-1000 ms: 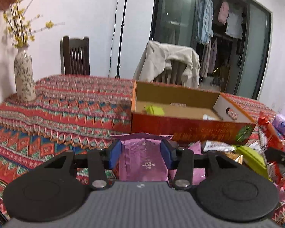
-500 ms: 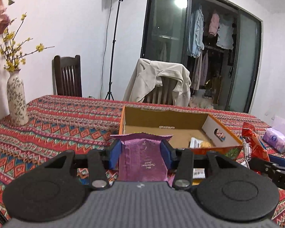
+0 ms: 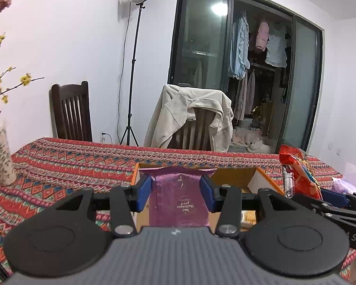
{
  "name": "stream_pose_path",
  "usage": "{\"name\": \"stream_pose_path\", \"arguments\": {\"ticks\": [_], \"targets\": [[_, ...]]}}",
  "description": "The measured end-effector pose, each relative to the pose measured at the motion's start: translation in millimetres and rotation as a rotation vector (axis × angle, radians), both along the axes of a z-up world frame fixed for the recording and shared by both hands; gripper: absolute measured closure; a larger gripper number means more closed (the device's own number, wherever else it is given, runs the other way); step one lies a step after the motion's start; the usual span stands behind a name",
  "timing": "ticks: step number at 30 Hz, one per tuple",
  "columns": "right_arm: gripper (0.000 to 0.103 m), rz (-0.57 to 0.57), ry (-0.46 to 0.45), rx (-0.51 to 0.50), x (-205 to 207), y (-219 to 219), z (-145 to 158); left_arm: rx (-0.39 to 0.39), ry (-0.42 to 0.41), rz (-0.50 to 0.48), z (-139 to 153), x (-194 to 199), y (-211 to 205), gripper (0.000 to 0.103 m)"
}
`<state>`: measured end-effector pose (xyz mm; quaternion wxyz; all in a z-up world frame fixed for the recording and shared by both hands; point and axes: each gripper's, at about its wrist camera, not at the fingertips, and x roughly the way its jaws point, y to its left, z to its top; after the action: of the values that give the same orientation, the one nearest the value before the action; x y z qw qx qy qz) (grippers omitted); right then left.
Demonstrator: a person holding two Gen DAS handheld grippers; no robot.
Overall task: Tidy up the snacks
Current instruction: 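Lower both snacks into the orange box and open both grippers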
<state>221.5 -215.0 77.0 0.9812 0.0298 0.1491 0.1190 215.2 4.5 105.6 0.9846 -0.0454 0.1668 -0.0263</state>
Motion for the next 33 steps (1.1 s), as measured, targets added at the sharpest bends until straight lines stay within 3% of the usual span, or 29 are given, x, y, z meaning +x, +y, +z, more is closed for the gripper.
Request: {"name": "stream_pose_path", "arguments": {"ticks": [7, 13, 24, 25, 26, 27, 28, 33], "targets": [[0.050, -0.023, 0.023, -0.023, 54.2, 4.6, 5.4, -0.013, -0.013, 0.009, 5.2, 45.3, -13.5, 0.057], [0.050, -0.055, 0.061, -0.005, 96.5, 2.2, -11.8, -0.015, 0.003, 0.046, -12.7, 81.1, -17.0, 0.057], [0.049, -0.039, 0.121, -0.043, 116.6, 3.8, -42.8, 0.021, 0.047, 0.064, -51.1, 102.4, -9.6, 0.055], [0.044, -0.035, 0.124, -0.039, 116.5, 4.0, -44.2, 0.014, 0.046, 0.066, -52.7, 101.4, -7.9, 0.045], [0.035, -0.037, 0.129, -0.037, 116.5, 3.6, -45.0, 0.007, 0.043, 0.067, -53.2, 100.5, -5.9, 0.024], [0.011, -0.042, 0.127, -0.036, 116.2, 3.4, -45.5, -0.003, 0.034, 0.077, -53.9, 98.6, -4.2, 0.013], [0.000, -0.046, 0.123, -0.036, 115.7, 3.2, -45.6, -0.009, 0.018, 0.096, -54.5, 95.5, -2.6, 0.000], [0.000, -0.055, 0.111, -0.040, 111.2, 3.5, -45.6, -0.012, 0.013, 0.112, -53.6, 94.6, -1.2, 0.000]]}}
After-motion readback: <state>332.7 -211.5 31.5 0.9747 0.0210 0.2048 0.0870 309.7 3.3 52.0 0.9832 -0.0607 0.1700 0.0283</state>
